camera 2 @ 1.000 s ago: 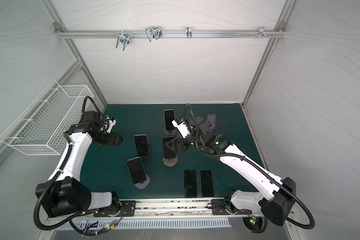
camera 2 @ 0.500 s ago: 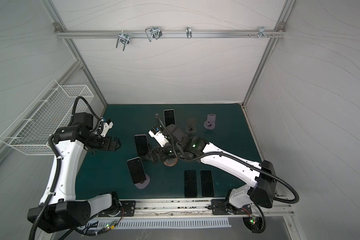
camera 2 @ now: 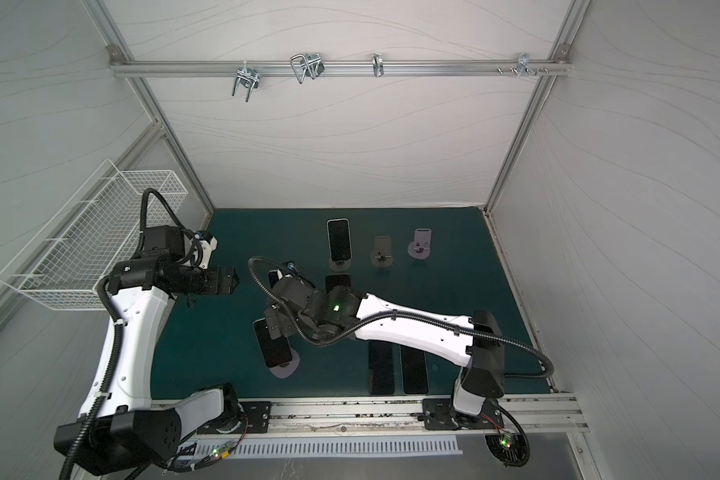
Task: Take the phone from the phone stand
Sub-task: 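Reach the right gripper to the teal-edged phone on the lilac stand and grasp it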
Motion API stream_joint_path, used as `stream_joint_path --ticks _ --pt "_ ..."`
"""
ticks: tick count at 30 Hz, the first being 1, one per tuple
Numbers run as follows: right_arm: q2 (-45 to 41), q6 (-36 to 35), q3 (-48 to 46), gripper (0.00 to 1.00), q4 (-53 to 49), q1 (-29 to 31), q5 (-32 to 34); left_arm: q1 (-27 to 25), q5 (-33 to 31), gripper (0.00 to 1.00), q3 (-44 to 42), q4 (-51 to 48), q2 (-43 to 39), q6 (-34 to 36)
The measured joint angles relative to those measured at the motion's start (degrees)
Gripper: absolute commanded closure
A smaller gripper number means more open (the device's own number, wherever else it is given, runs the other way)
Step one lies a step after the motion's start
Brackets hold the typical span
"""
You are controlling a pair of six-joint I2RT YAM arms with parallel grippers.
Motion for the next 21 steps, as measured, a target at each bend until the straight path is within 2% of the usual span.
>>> stream_joint_path --ticks 11,21 --pt "10.64 6.97 11.45 0.01 -5.51 5.22 11.76 0.00 -2.60 0.00 -4.81 11.06 2.21 -2.78" --pt "17.09 10.27 17.27 0.01 -9.62 6.64 14.45 0.00 -2.36 0.00 -5.57 14.53 3.04 -4.59"
